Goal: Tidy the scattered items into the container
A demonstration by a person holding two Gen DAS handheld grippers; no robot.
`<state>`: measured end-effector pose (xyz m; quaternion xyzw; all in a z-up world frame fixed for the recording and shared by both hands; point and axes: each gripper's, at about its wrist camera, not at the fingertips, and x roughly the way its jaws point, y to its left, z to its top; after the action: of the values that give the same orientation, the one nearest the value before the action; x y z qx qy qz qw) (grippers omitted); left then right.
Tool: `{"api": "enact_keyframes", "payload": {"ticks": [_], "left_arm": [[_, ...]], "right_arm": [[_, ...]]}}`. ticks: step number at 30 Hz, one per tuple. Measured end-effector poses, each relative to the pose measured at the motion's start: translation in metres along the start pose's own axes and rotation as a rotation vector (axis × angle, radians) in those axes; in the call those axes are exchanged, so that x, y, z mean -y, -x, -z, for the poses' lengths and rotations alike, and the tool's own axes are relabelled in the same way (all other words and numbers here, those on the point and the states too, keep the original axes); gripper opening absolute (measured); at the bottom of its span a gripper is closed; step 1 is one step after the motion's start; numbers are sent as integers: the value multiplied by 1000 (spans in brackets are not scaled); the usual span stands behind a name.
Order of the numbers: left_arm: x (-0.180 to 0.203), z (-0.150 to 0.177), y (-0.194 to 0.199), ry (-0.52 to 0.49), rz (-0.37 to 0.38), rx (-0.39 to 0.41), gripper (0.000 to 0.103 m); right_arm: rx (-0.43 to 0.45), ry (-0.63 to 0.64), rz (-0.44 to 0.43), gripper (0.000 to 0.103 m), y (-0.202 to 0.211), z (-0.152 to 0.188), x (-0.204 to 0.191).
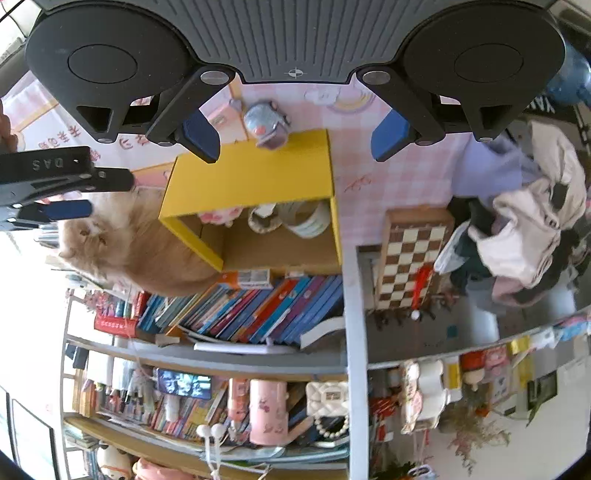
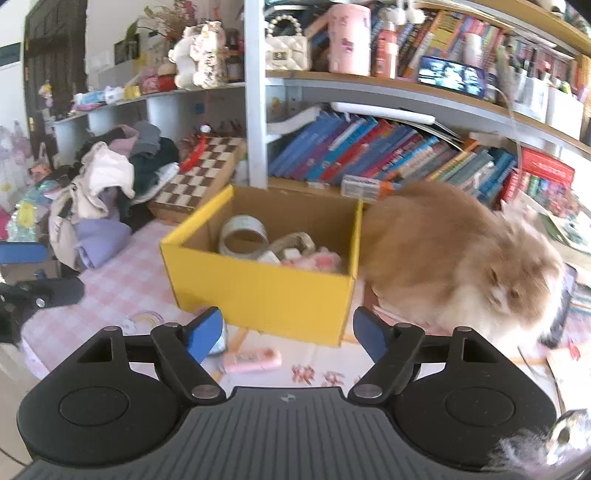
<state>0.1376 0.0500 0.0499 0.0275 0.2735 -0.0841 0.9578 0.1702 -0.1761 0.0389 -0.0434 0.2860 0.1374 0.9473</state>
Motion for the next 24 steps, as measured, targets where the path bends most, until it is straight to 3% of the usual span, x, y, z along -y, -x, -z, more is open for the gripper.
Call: {"api": "enact_keyframes", "payload": {"ticks": [12,24], "left_arm": [[8,41,-9,19,-18,-89,91],[16,60,-18,15,-9,-162,92]], "right_arm": [[-102,-26,14,79,-8,49,-5],[-148,-16,7,90,-14,67,-20]]}}
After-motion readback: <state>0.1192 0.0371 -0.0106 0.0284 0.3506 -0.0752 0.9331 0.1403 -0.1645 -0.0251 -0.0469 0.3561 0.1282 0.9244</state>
